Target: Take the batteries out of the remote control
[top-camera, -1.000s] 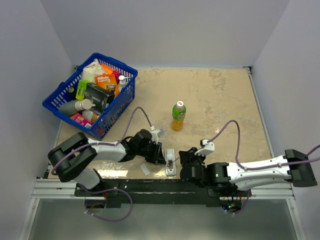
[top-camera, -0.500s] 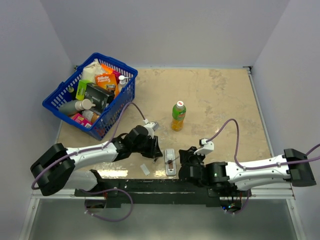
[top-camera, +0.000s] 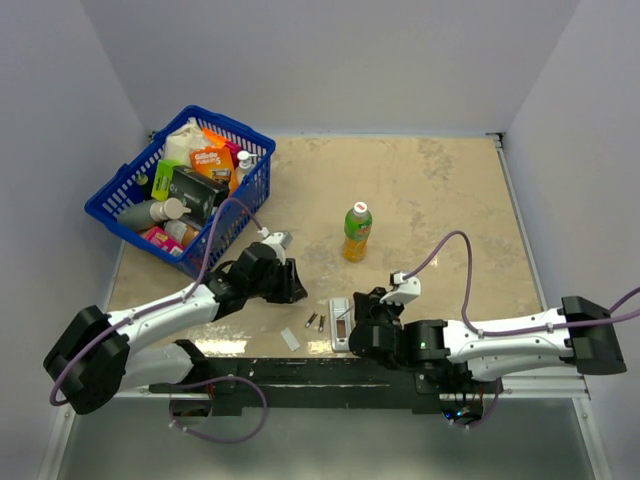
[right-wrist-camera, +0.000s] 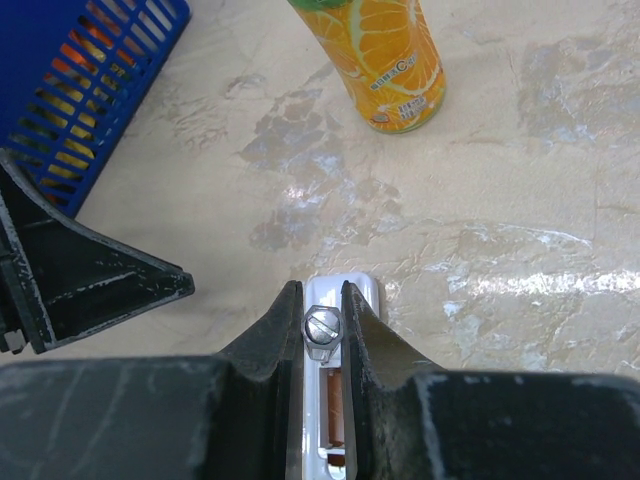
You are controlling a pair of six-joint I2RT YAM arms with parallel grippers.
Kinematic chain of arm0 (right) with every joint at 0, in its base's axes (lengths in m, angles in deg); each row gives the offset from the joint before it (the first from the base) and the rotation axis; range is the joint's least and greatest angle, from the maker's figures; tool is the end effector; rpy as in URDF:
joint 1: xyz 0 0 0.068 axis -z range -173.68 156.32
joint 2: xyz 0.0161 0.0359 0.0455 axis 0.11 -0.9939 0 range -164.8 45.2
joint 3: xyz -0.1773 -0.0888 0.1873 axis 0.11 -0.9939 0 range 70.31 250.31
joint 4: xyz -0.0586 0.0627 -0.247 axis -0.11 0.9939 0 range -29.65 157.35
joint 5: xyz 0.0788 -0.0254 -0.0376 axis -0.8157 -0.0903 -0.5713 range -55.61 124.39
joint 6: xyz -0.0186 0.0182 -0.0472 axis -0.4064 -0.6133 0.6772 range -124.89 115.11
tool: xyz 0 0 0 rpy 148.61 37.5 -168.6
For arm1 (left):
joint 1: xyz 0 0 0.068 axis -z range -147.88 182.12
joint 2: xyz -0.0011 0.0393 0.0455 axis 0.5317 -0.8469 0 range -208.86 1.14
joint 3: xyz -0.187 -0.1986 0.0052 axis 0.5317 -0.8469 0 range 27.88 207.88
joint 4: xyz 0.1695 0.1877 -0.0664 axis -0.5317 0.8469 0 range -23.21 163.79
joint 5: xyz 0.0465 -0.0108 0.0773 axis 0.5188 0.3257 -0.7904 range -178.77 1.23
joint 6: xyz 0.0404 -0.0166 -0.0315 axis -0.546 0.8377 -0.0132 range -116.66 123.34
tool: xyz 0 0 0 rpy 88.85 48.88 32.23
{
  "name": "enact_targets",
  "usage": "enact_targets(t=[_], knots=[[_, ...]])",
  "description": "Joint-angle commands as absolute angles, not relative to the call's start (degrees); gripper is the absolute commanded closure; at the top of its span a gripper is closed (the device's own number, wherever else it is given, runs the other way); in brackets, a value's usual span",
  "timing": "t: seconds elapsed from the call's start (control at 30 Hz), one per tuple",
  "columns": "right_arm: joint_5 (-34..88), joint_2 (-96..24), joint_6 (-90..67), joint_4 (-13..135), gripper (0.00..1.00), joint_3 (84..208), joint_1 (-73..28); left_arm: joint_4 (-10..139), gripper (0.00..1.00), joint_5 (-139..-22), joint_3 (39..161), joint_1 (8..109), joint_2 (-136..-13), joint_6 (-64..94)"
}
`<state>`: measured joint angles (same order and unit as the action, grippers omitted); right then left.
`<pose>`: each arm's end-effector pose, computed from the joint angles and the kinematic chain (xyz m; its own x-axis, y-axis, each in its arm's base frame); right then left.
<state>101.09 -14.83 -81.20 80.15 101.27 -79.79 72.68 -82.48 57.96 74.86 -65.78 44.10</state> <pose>0.0454 0.1868 0.2092 -0.3557 0.4339 -0.8278 -0.0340 0.8791 0.4754 0.1654 -0.1581 0.1834 -0.8564 -0.0922 -0.5080 0.2304 0.8122 -0.5359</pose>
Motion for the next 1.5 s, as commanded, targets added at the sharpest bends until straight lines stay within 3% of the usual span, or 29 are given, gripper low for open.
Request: enact_targets(t=[0.0, 0.27, 0.43, 0.6, 0.77, 0.87, 1.0, 1.13, 1.33, 1.47], knots=[[104.4, -16.1, -79.5, 77.4, 1.00, 103.9, -78.7, 72.9, 0.56, -82.7, 57.5, 74.5, -64.9, 42.2], [99.9, -13.3, -72.7, 73.4, 1.00, 104.2, -78.7, 72.2, 0.55, -80.1, 57.2, 74.5, -63.8, 40.9], [95.9, -11.4, -84.7, 95.6, 1.00, 111.7, -78.6, 73.6, 0.52, -79.5, 60.0, 74.4, -59.6, 36.4], [85.8, -10.4, -100.9, 123.6, 1.00, 119.3, -77.7, 76.2, 0.32, -87.9, 62.5, 74.4, -51.7, 32.7], [86.1, -3.3, -102.5, 132.5, 1.00, 119.7, -74.2, 78.3, 0.12, -92.3, 64.1, 74.5, -47.6, 29.8], [91.3, -1.5, -96.6, 130.3, 1.00, 119.5, -71.7, 79.4, 0.01, -94.7, 63.5, 74.5, -46.0, 29.7], [89.2, -10.0, -77.5, 122.5, 1.00, 123.2, -62.9, 82.3, 0.00, -94.0, 64.4, 74.5, -45.4, 29.7], [77.8, -18.0, -64.9, 115.4, 1.00, 124.3, -48.7, 82.5, 0.00, -93.8, 64.5, 74.5, -43.6, 29.2], [61.0, -17.7, -50.4, 101.5, 1.00, 121.1, -28.4, 81.8, 0.00, -95.8, 63.5, 74.6, -40.8, 30.1], [47.8, -25.0, -42.4, 95.4, 0.94, 120.1, -16.8, 81.8, 0.00, -95.7, 62.9, 74.6, -40.1, 30.5]])
